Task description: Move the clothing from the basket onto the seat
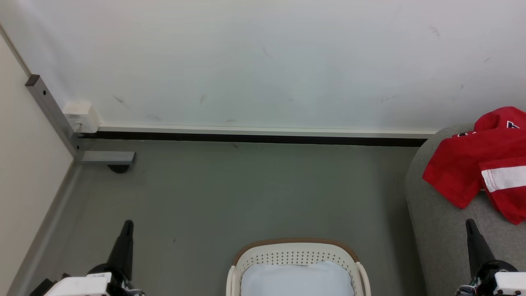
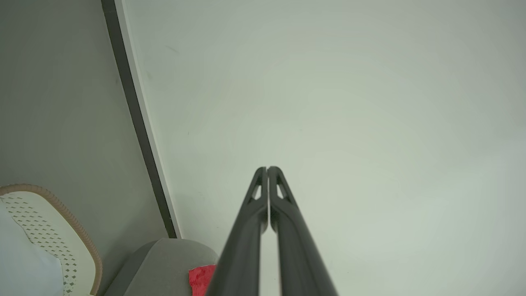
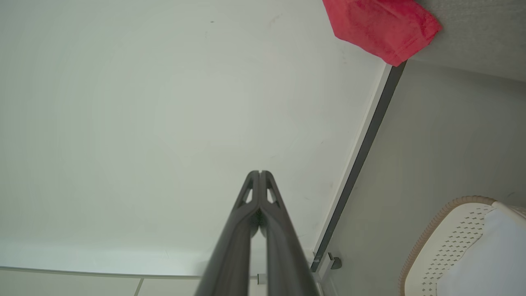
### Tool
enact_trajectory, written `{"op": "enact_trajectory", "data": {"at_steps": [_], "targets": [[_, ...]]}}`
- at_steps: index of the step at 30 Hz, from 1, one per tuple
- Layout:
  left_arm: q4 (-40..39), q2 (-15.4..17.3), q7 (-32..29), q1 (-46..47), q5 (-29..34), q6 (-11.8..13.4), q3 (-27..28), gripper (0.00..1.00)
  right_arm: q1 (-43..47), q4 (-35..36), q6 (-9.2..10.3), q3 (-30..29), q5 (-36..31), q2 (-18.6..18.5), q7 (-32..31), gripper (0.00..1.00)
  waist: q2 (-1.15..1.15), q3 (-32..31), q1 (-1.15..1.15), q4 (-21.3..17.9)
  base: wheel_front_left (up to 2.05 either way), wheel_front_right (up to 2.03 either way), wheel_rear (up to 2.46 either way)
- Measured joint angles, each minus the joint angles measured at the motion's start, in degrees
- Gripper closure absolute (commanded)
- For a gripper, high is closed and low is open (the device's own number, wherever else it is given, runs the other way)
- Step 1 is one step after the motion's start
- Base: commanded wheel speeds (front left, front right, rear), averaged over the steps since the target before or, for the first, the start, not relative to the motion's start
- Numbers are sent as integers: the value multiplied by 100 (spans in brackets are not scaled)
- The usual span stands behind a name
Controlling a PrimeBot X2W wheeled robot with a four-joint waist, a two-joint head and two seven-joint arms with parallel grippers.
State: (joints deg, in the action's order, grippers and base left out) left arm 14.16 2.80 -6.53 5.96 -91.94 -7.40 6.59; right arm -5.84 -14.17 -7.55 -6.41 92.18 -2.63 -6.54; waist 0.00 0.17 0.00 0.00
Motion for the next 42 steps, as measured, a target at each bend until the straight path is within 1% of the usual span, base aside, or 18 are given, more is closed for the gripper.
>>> {"op": "enact_trajectory", "data": {"at_steps": [42], "targets": [[-2, -2, -1, 4, -4, -13, 2, 100, -3, 5, 0, -1, 20, -3, -1, 100, 0, 0, 0, 0, 0, 0, 0]]}}
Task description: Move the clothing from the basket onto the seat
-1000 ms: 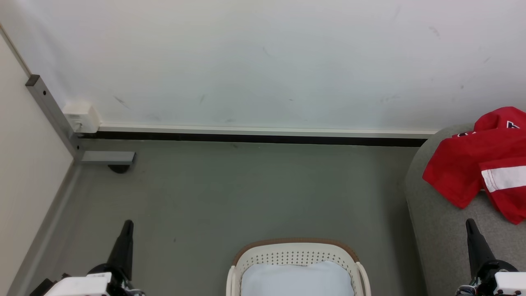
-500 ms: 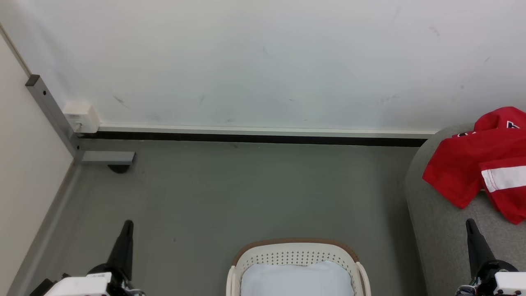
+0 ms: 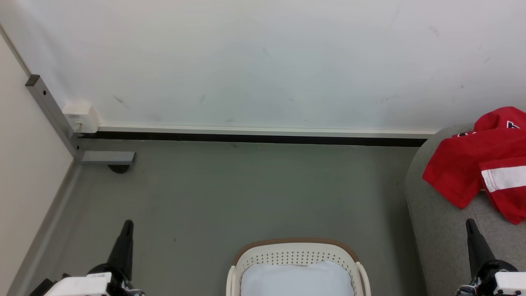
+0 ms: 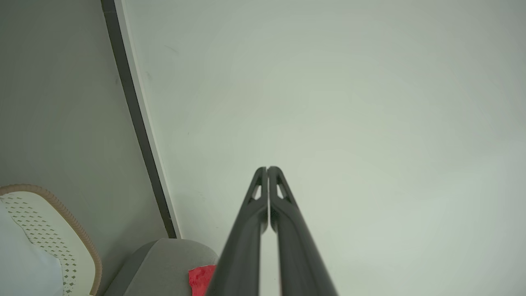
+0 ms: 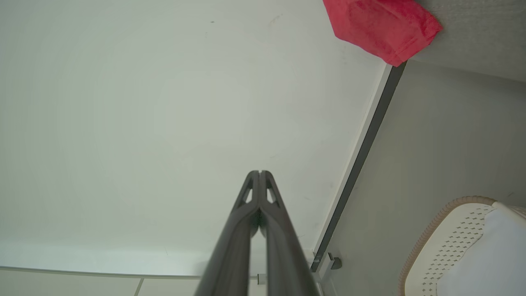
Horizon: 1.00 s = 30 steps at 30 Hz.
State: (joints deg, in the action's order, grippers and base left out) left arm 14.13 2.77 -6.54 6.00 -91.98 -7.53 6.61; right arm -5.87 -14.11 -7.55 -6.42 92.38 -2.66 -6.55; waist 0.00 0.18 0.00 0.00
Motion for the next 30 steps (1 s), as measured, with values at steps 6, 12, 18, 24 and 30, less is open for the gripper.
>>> {"op": "enact_trajectory", "data": {"at_steps": [6, 12, 18, 24, 30], "targets": [[0, 0, 0, 0, 0, 0, 0, 100, 0, 0, 0, 0, 0, 0, 0, 100, 0, 0, 0, 0, 0, 0, 0], [0, 0, 0, 0, 0, 0, 0, 100, 0, 0, 0, 0, 0, 0, 0, 100, 0, 0, 0, 0, 0, 0, 0], [0, 0, 0, 0, 0, 1, 0, 100, 0, 0, 0, 0, 0, 0, 0, 100, 0, 0, 0, 0, 0, 0, 0], [0, 0, 0, 0, 0, 1, 0, 100, 0, 0, 0, 0, 0, 0, 0, 100, 0, 0, 0, 0, 0, 0, 0], [0, 0, 0, 0, 0, 1, 0, 100, 0, 1, 0, 0, 0, 0, 0, 100, 0, 0, 0, 0, 0, 0, 0]]}}
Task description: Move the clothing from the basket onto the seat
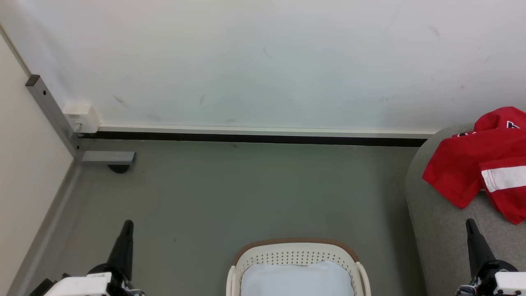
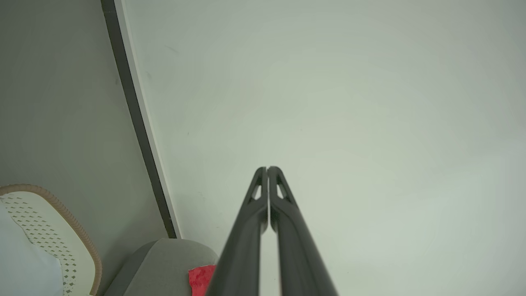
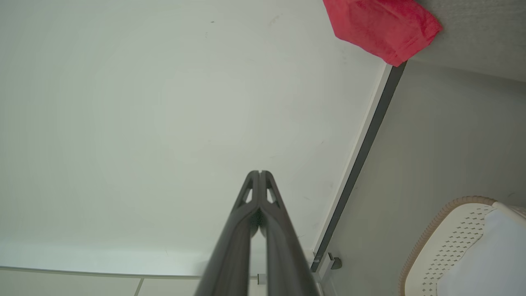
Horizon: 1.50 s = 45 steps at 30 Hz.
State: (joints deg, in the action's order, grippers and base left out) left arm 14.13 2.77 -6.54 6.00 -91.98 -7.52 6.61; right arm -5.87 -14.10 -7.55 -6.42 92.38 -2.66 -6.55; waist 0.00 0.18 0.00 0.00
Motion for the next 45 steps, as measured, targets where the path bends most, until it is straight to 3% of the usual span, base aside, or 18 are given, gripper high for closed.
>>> {"op": "enact_trajectory", "data": {"at_steps": [45], "targets": [[-1, 0, 0, 0, 0, -1, 0, 100, 0, 0, 0, 0, 0, 0, 0, 100, 0, 0, 0, 0, 0, 0, 0]]}}
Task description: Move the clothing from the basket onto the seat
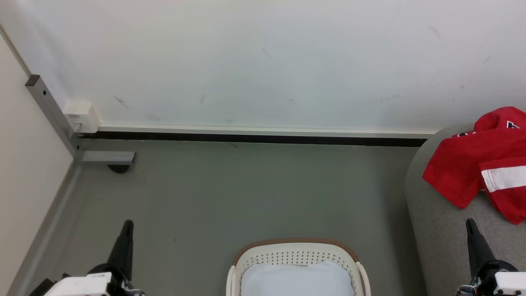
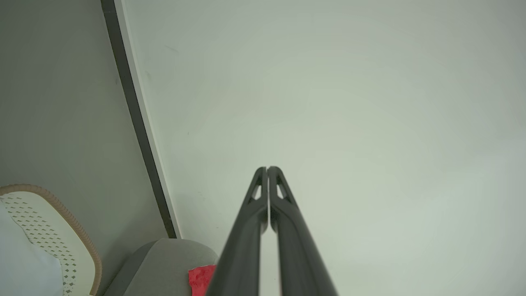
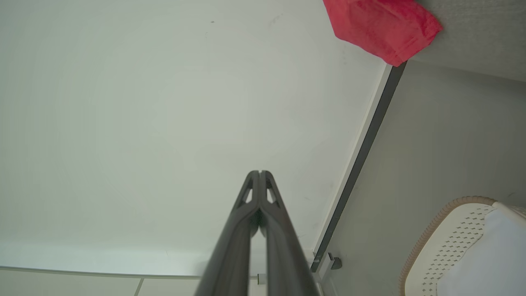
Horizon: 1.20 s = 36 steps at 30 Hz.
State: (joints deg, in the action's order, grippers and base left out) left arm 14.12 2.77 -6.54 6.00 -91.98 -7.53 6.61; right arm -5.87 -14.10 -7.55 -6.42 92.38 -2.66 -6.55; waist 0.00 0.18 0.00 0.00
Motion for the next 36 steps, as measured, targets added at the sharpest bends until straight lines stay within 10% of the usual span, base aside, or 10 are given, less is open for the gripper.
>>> {"op": "enact_trajectory", "data": {"at_steps": [36], "targets": [[0, 0, 0, 1, 0, 0, 0, 100, 0, 0, 0, 0, 0, -1, 0, 100, 0, 0, 0, 0, 0, 0, 0]]}}
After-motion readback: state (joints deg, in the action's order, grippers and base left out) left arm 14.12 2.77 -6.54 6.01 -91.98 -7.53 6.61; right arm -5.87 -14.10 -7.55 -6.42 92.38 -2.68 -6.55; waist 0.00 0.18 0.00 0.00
